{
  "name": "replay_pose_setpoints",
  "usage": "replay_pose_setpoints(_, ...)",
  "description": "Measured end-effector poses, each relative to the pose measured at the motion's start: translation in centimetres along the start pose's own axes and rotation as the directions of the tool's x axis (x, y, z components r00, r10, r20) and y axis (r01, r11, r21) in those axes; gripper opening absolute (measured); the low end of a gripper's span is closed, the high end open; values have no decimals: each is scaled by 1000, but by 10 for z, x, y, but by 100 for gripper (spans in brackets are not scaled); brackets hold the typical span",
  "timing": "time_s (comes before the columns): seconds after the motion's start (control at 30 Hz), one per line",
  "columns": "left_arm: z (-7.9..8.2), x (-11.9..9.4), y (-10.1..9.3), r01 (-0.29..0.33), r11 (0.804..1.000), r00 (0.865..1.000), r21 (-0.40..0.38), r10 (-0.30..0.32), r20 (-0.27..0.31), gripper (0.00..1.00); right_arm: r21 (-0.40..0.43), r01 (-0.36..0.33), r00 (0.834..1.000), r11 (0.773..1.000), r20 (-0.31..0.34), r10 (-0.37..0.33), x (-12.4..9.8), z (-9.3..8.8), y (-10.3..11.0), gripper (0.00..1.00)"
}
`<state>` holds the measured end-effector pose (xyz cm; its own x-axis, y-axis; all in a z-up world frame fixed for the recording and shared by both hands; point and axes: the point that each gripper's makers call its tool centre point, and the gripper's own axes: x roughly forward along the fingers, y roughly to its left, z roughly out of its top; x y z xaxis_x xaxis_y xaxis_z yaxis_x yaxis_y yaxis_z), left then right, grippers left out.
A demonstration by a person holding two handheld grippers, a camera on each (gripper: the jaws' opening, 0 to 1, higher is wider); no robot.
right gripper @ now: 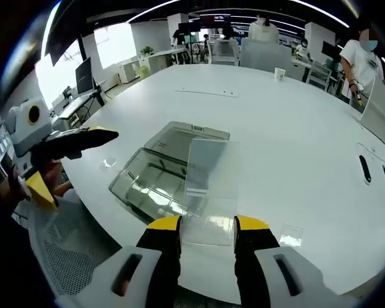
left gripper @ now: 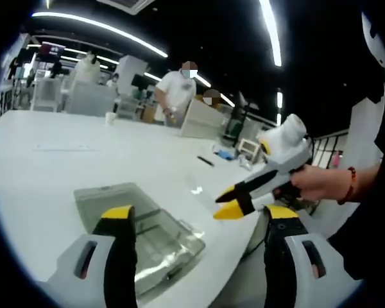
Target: Insert the divider into the dual guide fixture by aligning both edges with the guide slots and pushing it downward to the bottom, including one-sided entry, uneven engagement, binding, and posture correction.
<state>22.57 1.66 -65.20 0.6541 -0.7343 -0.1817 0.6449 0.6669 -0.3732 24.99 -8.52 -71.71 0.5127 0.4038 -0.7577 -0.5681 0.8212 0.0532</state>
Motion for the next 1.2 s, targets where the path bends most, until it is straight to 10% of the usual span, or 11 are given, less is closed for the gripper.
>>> replay_pose_setpoints(1.2, 6, 6, 23, -50, 983, 998, -177, 56, 32, 37, -127, -133, 989, 983, 51, 141, -1, 26, 59, 27)
